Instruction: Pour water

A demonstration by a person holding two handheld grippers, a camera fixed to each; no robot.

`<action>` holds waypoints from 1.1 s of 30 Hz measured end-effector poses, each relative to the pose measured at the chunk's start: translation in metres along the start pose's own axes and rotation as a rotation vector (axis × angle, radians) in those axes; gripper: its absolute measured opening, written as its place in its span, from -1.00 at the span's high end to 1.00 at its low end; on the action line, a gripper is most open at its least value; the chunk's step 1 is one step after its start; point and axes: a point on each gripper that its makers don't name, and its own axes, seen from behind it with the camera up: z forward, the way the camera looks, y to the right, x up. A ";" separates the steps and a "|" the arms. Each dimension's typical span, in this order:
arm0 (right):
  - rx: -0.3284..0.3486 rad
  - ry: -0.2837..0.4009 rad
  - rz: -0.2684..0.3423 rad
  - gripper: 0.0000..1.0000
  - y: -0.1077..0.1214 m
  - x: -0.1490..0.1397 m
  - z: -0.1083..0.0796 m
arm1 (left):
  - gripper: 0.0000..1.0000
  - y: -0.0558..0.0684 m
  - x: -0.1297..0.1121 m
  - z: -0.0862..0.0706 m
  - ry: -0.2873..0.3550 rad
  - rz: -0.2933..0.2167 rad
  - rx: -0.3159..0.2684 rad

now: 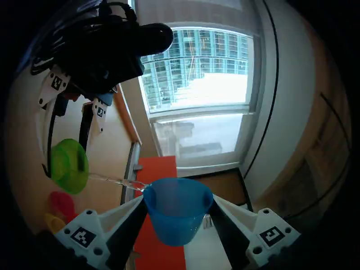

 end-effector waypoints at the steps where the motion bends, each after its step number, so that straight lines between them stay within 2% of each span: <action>1: -0.002 0.000 -0.005 -0.80 0.001 0.000 0.000 | -0.72 0.000 0.000 0.000 0.000 0.000 0.001; 33: -0.040 0.008 -0.190 -0.80 0.019 0.019 0.003 | -0.72 -0.006 0.007 -0.001 0.013 0.000 0.016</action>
